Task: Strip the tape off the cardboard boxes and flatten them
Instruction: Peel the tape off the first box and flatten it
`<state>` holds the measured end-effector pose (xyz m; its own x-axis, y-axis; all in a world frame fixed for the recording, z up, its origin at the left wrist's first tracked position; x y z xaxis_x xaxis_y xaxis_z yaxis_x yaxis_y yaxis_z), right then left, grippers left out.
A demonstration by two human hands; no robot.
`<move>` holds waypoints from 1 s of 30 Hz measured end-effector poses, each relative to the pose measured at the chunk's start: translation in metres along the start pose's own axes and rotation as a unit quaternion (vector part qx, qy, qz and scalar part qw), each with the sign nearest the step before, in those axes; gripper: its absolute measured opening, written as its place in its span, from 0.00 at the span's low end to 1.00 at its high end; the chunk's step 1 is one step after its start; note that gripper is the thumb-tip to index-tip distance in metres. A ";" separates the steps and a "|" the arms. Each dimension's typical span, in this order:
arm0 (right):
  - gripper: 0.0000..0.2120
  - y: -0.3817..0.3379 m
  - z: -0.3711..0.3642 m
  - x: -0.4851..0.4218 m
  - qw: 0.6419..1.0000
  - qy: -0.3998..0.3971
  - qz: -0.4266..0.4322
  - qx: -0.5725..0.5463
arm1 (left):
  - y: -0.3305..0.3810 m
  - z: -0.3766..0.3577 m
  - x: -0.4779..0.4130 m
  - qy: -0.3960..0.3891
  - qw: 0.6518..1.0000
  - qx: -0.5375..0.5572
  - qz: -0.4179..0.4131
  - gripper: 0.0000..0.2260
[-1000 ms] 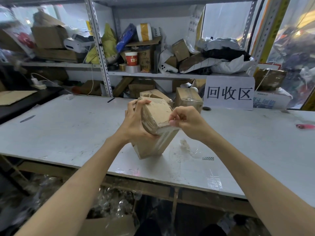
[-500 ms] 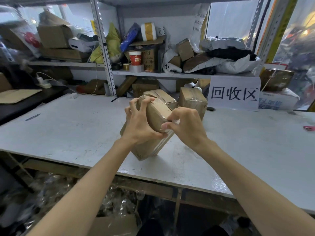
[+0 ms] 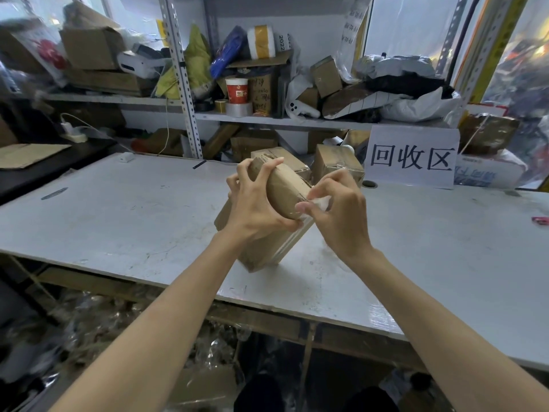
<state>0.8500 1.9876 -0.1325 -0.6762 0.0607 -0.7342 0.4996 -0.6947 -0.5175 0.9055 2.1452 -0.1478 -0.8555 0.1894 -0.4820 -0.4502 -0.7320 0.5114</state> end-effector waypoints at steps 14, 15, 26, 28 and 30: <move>0.06 -0.017 -0.004 -0.011 0.995 -0.047 -0.033 0.081 | 0.013 -0.003 0.011 0.025 0.998 -0.040 -0.030 0.61; 0.10 -0.016 -0.005 -0.011 0.995 -0.045 -0.031 0.085 | 0.012 -0.004 0.011 0.026 0.998 -0.037 -0.032 0.61; 0.03 -0.012 -0.010 0.000 0.994 -0.092 0.033 0.040 | 0.010 -0.009 0.009 0.001 0.998 -0.031 -0.048 0.62; 0.06 -0.010 -0.009 0.002 0.992 -0.113 0.056 0.022 | 0.009 -0.008 0.006 -0.001 0.999 -0.026 -0.035 0.62; 0.08 -0.010 -0.007 0.008 0.988 -0.125 0.089 0.022 | 0.001 -0.001 0.001 0.008 1.000 -0.017 -0.002 0.62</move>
<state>0.8428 2.0000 -0.1364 -0.6948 -0.2413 -0.6775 0.6028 -0.7091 -0.3657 0.9041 2.1439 -0.1479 -0.8492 0.1831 -0.4954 -0.4452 -0.7527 0.4850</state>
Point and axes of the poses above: each hand's wrist, its own x-axis away from the middle knuckle, its own z-axis out of the back of the hand, y = z × x, the point moved 5 cm from there along -x, towards the middle knuckle, and after that the axes turned 3 degrees about -y, right-handed, at the moved point
